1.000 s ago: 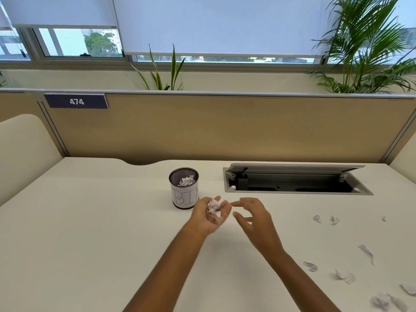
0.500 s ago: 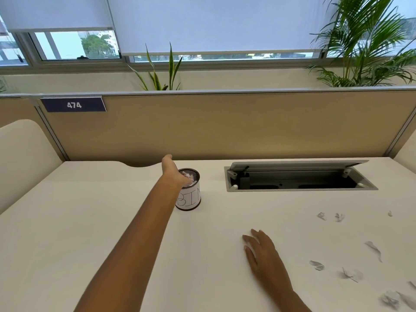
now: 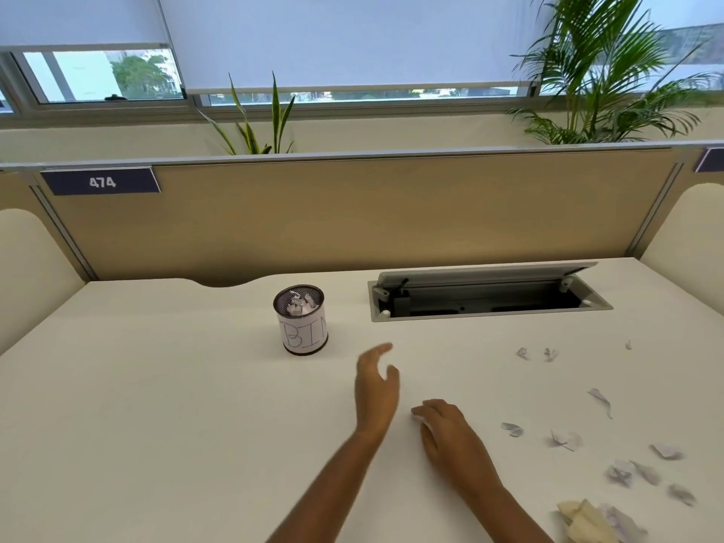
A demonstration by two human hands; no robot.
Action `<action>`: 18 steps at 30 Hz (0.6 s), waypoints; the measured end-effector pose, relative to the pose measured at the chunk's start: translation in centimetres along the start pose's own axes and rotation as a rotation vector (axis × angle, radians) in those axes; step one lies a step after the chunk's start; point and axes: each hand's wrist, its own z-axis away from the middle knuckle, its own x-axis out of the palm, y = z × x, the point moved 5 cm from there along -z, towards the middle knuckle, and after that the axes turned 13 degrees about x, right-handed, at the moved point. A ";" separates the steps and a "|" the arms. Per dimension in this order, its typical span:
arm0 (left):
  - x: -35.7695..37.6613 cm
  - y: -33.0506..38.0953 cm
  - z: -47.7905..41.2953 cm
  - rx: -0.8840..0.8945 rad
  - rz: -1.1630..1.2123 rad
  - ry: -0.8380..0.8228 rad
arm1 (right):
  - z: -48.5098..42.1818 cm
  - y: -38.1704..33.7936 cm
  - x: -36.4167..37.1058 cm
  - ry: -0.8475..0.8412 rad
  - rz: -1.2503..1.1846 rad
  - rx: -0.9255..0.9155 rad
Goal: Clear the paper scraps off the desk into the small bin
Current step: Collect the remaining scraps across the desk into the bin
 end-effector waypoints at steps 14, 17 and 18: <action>14.1 2.6 8.9 0.160 -0.310 -0.724 | 0.8 14.5 -9.3 -0.040 0.115 0.316; 15.0 2.6 9.7 0.238 -0.397 -0.728 | 1.1 15.2 -9.2 -0.114 0.144 0.242; 15.2 2.6 9.9 0.271 -0.420 -0.725 | 1.3 15.3 -9.2 -0.110 0.136 0.210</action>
